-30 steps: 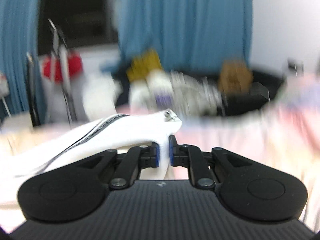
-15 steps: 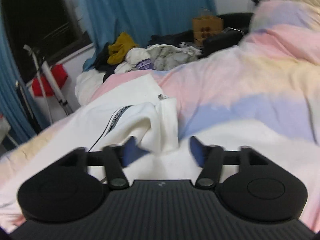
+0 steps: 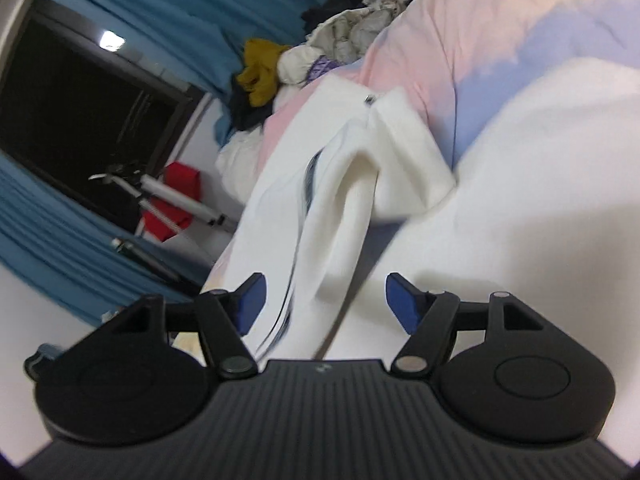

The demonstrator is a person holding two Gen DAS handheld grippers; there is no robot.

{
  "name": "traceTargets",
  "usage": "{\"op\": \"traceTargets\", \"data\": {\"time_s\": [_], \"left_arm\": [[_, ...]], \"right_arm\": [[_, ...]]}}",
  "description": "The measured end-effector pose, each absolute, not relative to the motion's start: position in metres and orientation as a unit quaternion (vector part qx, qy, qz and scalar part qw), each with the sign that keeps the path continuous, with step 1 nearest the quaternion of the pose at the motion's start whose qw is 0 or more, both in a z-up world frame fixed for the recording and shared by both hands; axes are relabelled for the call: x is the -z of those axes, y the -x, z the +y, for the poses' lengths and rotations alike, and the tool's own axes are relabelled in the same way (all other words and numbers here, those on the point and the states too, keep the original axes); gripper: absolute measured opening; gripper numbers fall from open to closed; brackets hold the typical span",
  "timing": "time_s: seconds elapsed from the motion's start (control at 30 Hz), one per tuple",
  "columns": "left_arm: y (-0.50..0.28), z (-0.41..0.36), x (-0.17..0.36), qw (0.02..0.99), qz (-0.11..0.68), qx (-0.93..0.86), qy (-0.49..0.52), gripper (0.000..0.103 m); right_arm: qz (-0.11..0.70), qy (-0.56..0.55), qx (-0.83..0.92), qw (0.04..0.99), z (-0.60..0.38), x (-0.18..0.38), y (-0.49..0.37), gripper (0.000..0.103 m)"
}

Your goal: Fold clothes

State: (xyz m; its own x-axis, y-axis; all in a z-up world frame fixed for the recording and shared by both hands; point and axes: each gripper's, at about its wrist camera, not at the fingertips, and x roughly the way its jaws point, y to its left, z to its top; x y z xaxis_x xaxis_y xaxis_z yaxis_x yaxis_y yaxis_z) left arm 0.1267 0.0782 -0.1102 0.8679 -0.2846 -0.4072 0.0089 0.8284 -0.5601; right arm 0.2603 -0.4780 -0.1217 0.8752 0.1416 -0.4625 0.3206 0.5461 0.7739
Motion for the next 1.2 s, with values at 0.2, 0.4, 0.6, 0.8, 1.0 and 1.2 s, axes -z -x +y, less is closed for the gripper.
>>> {"op": "traceTargets", "data": {"time_s": [0.2, 0.4, 0.6, 0.8, 1.0, 1.2], "left_arm": [[-0.139, 0.089, 0.118, 0.919, 0.248, 0.064, 0.299, 0.071], [-0.143, 0.096, 0.119, 0.919, 0.241, 0.062, 0.306, 0.071], [-0.141, 0.096, 0.111, 0.925, 0.229, 0.062, 0.296, 0.071], [-0.135, 0.098, 0.101, 0.931, 0.22, 0.059, 0.286, 0.071], [-0.125, 0.095, 0.088, 0.937, 0.214, 0.067, 0.268, 0.071], [-0.13, 0.086, 0.092, 0.94, 0.227, 0.069, 0.245, 0.071]], "right_arm": [[0.249, -0.435, 0.126, 0.856, -0.501, 0.112, -0.321, 0.026], [0.204, -0.342, 0.111, 0.91, -0.483, 0.039, -0.35, 0.013], [0.118, -0.288, 0.057, 0.948, -0.454, -0.044, -0.346, 0.013], [0.101, -0.256, 0.07, 0.959, -0.443, -0.073, -0.292, 0.013], [0.046, -0.245, 0.109, 0.962, -0.444, -0.096, -0.242, 0.012], [0.143, -0.248, 0.168, 0.943, -0.471, -0.027, -0.307, 0.012]]}}
